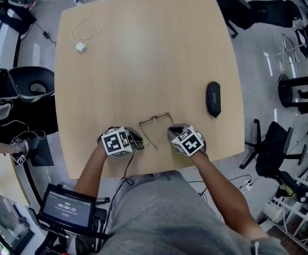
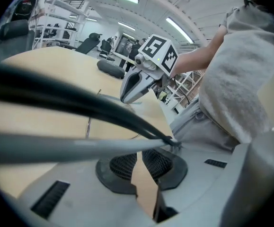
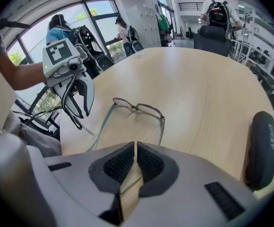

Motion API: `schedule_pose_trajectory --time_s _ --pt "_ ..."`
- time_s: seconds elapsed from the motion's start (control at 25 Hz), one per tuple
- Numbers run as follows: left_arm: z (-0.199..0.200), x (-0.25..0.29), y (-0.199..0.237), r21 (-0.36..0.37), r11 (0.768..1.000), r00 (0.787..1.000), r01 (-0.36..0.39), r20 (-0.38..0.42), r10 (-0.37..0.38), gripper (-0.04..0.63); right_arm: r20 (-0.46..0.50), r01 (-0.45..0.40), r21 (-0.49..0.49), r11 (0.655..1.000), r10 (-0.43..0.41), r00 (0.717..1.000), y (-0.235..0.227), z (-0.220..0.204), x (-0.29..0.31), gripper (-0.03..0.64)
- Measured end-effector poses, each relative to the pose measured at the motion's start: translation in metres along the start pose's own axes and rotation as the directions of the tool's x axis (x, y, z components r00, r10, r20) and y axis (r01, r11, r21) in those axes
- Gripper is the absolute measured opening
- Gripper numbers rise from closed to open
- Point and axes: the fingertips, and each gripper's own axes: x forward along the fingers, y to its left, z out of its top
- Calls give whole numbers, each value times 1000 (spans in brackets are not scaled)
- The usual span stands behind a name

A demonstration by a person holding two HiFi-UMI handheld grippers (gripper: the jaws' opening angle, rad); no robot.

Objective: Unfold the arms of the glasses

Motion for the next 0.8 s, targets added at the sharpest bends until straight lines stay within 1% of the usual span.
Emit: schedule_pose_trajectory --time_s 0.16,0.24,0.32,0.36,0.4,0.44,0.48,0.52,0.56,0.64,0.72,0.8 --pt "-1 -33 -3 -7 998 997 -58 43 59 32 82 -10 4 1000 9 997 7 25 -21 21" --pt "2 -54 -6 -18 994 991 -106 75 107 32 137 -20 -2 1000 20 990 14 42 -38 21" --pt "10 -80 -15 -26 984 975 -175 132 177 31 209 -39 -3 999 38 977 30 61 -62 21" --pt "17 -93 -21 -35 976 960 -214 175 217 32 250 -51 -3 999 50 967 38 69 -75 21" --pt "26 -104 -26 -50 966 939 -255 226 260 31 296 -64 -5 998 62 953 45 76 -88 21" --pt "36 -116 -30 -66 951 910 -301 280 307 31 345 -75 -11 997 74 936 51 84 -102 13" --pt "48 -128 -33 -82 933 873 -350 333 357 31 398 -83 -23 996 85 913 55 92 -117 8" --pt "62 -141 -36 -94 911 829 -401 385 405 31 451 -88 -39 995 96 887 59 101 -133 8" --pt "77 -155 -41 -106 887 781 -449 437 447 31 501 -91 -56 994 107 859 64 108 -151 8" --pt "106 -182 -59 -143 838 671 -527 535 513 31 580 -91 -92 992 128 805 76 116 -190 8" --pt "130 -206 -86 -200 790 550 -579 620 560 28 638 -80 -138 987 150 755 94 117 -229 8" --pt "150 -229 -116 -255 742 431 -621 680 594 23 689 -61 -180 982 170 705 112 112 -267 8"
